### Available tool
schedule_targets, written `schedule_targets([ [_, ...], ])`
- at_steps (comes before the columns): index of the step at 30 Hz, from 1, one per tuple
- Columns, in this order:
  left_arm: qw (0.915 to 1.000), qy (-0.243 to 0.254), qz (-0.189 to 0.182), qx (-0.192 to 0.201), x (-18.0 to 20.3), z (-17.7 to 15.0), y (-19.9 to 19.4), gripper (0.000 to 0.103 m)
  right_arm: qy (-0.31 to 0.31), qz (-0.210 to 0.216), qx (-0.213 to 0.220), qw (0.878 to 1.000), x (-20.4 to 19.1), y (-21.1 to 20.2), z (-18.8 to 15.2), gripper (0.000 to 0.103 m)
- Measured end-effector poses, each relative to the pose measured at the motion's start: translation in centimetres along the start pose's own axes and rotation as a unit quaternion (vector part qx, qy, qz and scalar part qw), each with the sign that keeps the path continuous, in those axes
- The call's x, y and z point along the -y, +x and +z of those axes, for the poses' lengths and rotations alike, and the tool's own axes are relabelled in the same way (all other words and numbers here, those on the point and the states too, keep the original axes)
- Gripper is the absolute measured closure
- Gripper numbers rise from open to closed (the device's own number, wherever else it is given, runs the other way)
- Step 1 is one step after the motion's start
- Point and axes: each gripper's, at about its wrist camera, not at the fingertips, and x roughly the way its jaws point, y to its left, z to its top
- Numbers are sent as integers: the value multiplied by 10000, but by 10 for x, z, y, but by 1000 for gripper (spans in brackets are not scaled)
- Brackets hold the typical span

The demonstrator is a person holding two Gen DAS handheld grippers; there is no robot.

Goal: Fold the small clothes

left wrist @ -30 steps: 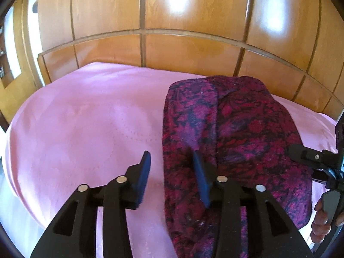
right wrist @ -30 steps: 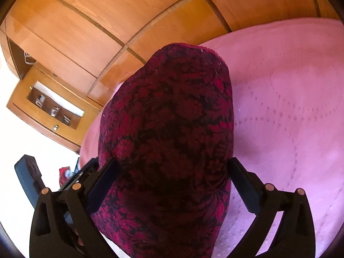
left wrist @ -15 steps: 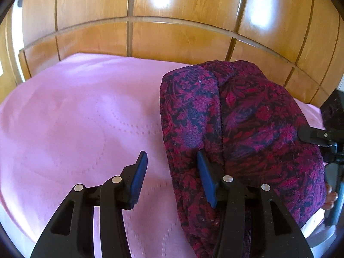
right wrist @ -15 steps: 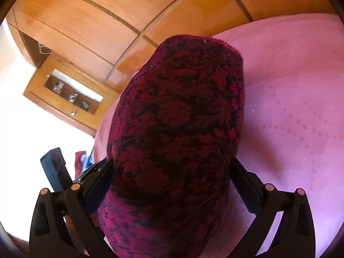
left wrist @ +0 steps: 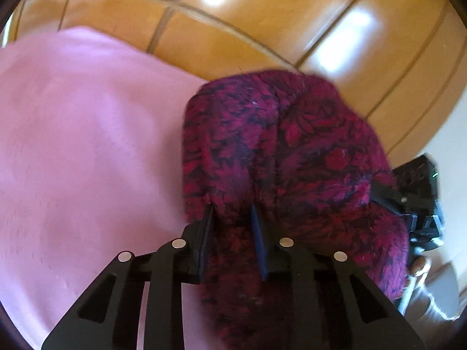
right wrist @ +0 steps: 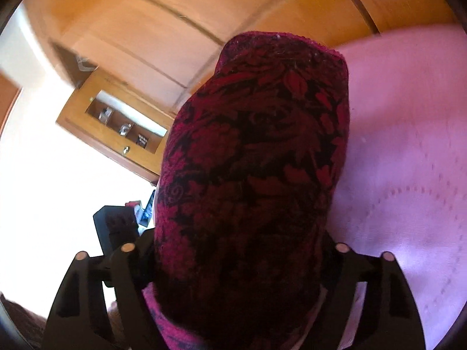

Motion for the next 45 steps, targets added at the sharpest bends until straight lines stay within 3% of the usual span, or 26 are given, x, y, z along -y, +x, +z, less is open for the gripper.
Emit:
schedule_targets([
  [3, 9994, -45, -339, 35, 18, 10, 6, 79, -271, -119, 324, 9990, -19, -32, -3, 32],
  [6, 9981, 245, -562, -37, 54, 23, 24, 79, -414, -390, 825, 9950, -22, -82, -4, 33],
  [9, 9935, 768, -812, -237, 119, 38, 64, 79, -359, -696, 1319, 9882, -9, -136, -7, 33],
  [14, 9791, 1626, -1045, -631, 228, 43, 130, 79, 282, -1333, 2172, 9666, 45, -233, -31, 33],
  [17, 9651, 2187, -845, -1166, 288, 24, 182, 79, 823, -1910, 2421, 9477, 88, -267, -53, 34],
  [19, 9518, 2691, -395, -1419, 314, -2, 214, 79, 1190, -2152, 2365, 9400, 113, -279, -74, 34],
  [22, 9462, 2932, -225, -1354, 326, -21, 224, 79, 1549, -2230, 2320, 9340, 139, -283, -103, 33],
  [23, 9455, 2966, -198, -1329, 327, -22, 222, 79, 1624, -2186, 2372, 9325, 143, -286, -110, 28],
  [24, 9449, 2994, -168, -1317, 327, -23, 220, 79, 1667, -2267, 2402, 9291, 142, -288, -113, 22],
  [27, 9455, 3015, -43, -1230, 324, -19, 207, 79, 1714, -2509, 2399, 9220, 132, -301, -113, 18],
  [29, 9470, 2979, 1, -1201, 326, -26, 197, 79, 1542, -3034, 2575, 9044, 109, -309, -110, 19],
  [32, 9508, 2877, 12, -1147, 324, -30, 187, 79, 1038, -3822, 2786, 8750, 68, -316, -104, 33],
  [34, 9521, 2868, 83, -1058, 322, -28, 184, 79, 838, -3813, 2852, 8754, 50, -304, -92, 47],
  [36, 9506, 2941, 151, -984, 328, -30, 181, 79, 788, -3814, 2575, 8843, 39, -282, -73, 53],
  [38, 9503, 2951, 235, -966, 331, -31, 181, 79, 911, -3893, 2132, 8915, 55, -256, -54, 53],
  [41, 9511, 2895, 431, -985, 327, -31, 186, 79, 1017, -4320, 1653, 8808, 88, -219, -34, 53],
  [45, 9576, 2633, 454, -1079, 311, -33, 198, 79, 680, -4610, 1505, 8719, 109, -196, -24, 53],
])
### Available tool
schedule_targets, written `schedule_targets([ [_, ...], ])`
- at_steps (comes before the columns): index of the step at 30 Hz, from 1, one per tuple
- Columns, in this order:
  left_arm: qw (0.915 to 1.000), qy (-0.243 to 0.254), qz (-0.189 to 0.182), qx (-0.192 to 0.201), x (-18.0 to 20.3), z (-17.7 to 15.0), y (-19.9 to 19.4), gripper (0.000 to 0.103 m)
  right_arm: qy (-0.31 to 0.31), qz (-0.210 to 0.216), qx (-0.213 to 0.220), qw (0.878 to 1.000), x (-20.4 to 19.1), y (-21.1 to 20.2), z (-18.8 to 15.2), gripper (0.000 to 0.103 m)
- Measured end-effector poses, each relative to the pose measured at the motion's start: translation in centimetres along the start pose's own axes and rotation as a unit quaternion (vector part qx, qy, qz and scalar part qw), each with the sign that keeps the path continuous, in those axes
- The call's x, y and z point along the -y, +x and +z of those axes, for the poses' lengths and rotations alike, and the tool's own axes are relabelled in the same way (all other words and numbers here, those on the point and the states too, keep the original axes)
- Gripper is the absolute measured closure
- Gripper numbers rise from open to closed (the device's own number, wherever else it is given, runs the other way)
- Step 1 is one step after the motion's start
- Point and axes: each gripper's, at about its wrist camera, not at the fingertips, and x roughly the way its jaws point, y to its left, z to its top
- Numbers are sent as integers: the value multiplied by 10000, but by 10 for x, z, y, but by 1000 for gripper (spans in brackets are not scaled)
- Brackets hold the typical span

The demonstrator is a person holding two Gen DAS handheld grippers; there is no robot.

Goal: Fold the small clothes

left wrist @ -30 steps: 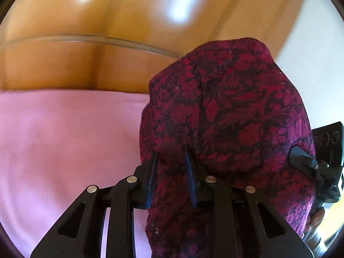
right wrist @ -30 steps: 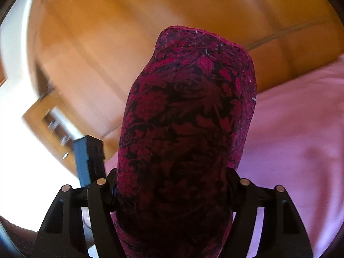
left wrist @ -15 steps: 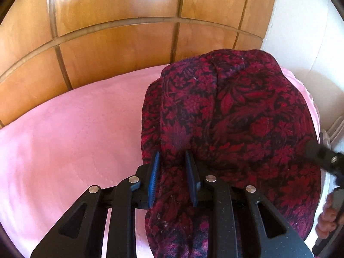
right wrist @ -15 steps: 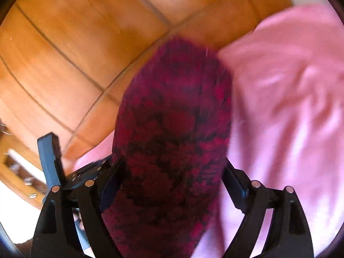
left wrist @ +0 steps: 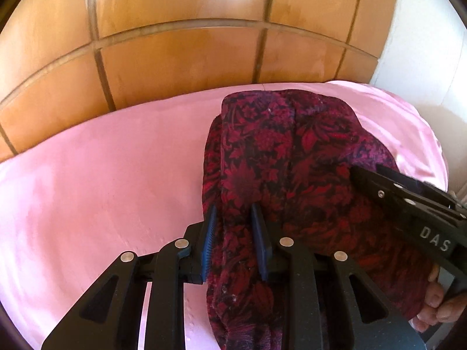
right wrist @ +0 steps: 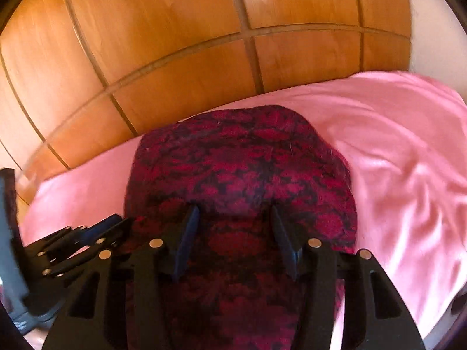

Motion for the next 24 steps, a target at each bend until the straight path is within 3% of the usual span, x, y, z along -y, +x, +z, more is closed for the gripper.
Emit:
schedule_targets([
  [7, 9998, -106, 22, 195, -2, -13, -7, 79, -272, -256, 466, 9982, -21, -19, -22, 52],
  [8, 9996, -178, 12, 231, -3, -11, -9, 76, -226, -257, 460, 9984, -16, -20, -20, 52],
  [9, 9992, -230, 118, 311, -4, -10, -14, 64, -140, -260, 451, 9985, -14, -21, -16, 50],
  [11, 9983, -229, 316, 424, -5, -9, -19, 47, -59, -330, 491, 9982, -14, -24, -13, 44],
  [14, 9980, -376, 166, 482, -12, -11, -30, 44, -41, -484, 569, 9972, -17, -33, -13, 28],
  [15, 9978, -380, 154, 527, -13, -13, -34, 44, 12, -420, 562, 9975, -17, -36, -14, 12],
  [16, 9976, -377, 141, 568, -13, -14, -37, 44, 46, -379, 538, 9978, -17, -39, -14, 5],
  [22, 9956, -328, 200, 858, -11, -24, -66, 44, 12, -559, 733, 9957, -29, -65, -27, 4],
  [24, 9947, -375, 228, 931, -13, -30, -75, 38, 80, -561, 788, 9953, -29, -73, -30, 4],
])
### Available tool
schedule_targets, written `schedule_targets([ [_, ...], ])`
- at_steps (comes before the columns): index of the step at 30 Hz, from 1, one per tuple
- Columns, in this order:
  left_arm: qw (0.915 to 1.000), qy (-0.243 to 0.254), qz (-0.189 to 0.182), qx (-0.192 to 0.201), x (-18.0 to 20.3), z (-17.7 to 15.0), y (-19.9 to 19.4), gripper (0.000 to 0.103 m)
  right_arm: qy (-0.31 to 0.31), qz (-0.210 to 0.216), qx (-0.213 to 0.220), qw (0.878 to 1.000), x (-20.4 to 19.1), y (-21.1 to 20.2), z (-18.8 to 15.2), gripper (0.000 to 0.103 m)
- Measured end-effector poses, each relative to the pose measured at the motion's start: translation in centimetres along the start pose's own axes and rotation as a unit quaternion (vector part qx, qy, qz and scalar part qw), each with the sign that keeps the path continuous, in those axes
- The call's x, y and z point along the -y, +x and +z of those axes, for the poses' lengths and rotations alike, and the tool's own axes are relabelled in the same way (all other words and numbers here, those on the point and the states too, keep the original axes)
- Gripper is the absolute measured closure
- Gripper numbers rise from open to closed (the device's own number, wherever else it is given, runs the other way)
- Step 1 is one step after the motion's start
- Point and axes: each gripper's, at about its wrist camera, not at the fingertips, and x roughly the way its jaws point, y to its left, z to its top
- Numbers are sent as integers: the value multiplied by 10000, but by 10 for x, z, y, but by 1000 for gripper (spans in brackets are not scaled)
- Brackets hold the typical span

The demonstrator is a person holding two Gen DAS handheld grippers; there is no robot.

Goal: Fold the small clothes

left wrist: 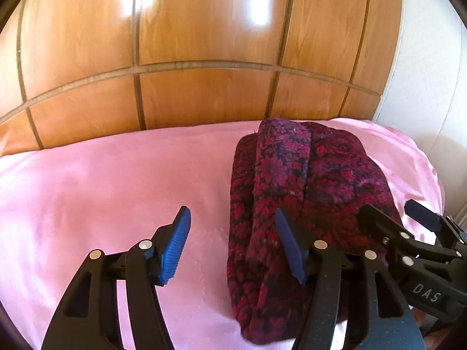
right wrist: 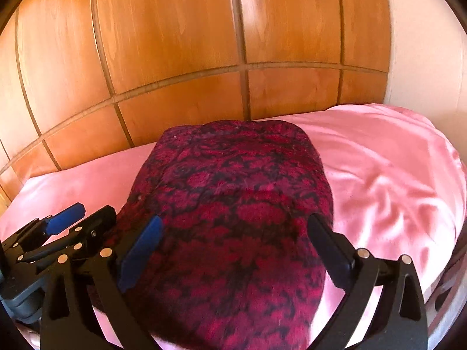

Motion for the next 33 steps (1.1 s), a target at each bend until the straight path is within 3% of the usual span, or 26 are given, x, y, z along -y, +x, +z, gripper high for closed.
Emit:
schedule_targets([
  [17, 9988, -126, 403, 229, -24, -46, -60, 21, 163, -808, 341, 9960, -13, -72, -59, 3],
  [23, 9981, -121, 523, 309, -29, -64, -76, 12, 394, -1024, 187, 9938, -14, -78, -73, 3],
  [33, 9976, -244, 581, 285, -40, -74, -84, 4, 214, -1077, 146, 9938, -27, -81, -79, 3],
])
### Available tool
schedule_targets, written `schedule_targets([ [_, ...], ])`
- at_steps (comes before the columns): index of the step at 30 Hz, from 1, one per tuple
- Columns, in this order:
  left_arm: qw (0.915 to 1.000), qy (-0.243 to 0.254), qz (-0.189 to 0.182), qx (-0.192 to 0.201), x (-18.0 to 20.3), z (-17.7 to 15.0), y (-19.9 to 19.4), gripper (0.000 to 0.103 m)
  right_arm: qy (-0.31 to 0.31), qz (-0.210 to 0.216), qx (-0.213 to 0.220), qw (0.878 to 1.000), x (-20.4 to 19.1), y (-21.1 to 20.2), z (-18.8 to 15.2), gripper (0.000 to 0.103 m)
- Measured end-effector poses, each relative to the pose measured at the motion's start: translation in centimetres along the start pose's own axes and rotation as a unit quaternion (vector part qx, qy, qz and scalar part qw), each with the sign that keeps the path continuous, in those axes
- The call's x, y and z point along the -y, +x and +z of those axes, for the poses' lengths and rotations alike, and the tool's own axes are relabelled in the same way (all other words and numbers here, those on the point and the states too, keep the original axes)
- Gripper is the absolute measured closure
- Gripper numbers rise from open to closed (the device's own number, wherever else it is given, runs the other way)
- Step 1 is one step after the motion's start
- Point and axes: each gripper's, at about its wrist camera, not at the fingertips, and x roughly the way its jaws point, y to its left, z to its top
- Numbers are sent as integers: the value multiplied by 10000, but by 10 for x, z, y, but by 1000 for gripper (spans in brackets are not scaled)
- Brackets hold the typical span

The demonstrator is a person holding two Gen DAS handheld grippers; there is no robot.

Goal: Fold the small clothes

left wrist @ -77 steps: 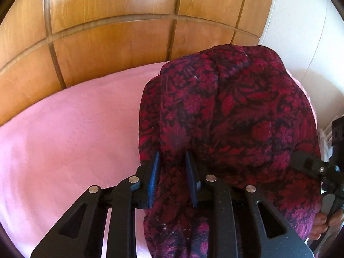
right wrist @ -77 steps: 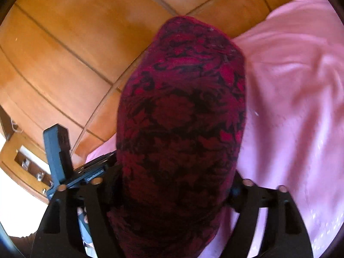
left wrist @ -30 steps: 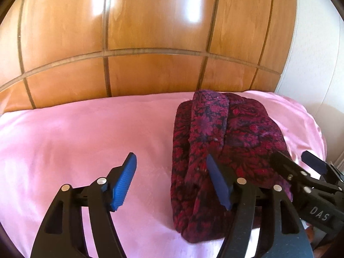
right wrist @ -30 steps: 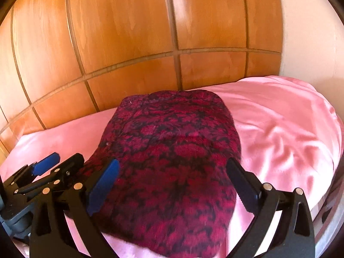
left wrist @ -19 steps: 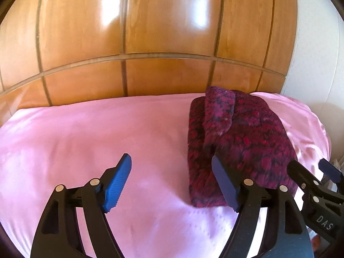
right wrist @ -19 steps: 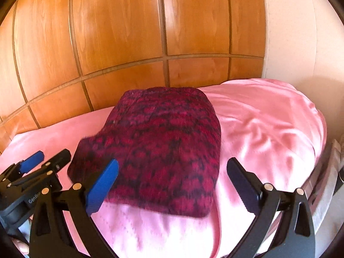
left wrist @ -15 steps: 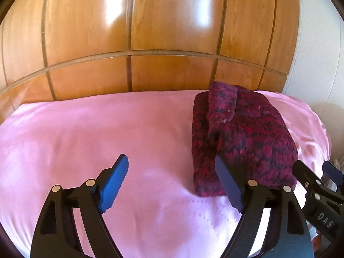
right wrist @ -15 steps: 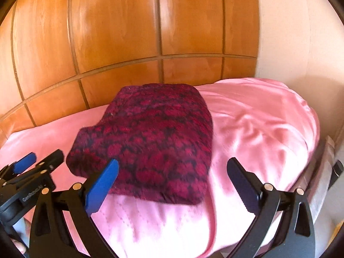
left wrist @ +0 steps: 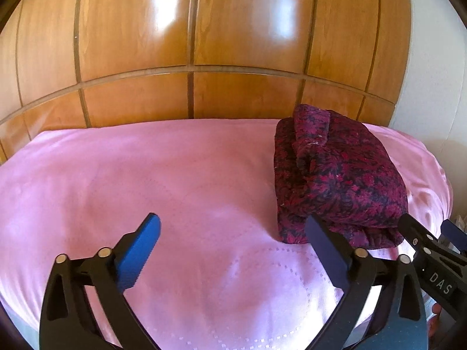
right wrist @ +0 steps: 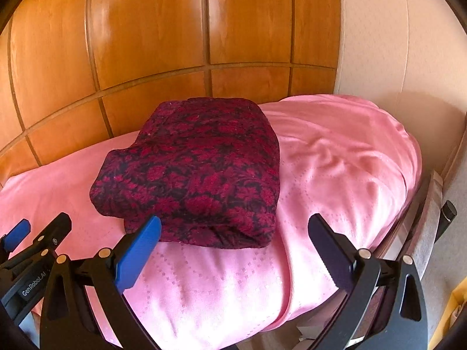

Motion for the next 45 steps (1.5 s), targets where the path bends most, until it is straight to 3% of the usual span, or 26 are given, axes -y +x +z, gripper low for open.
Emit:
schedule_targets([
  [45, 9997, 190, 140, 19, -2, 1, -4, 4, 90, 58, -32, 9999, 1, 9, -4, 3],
])
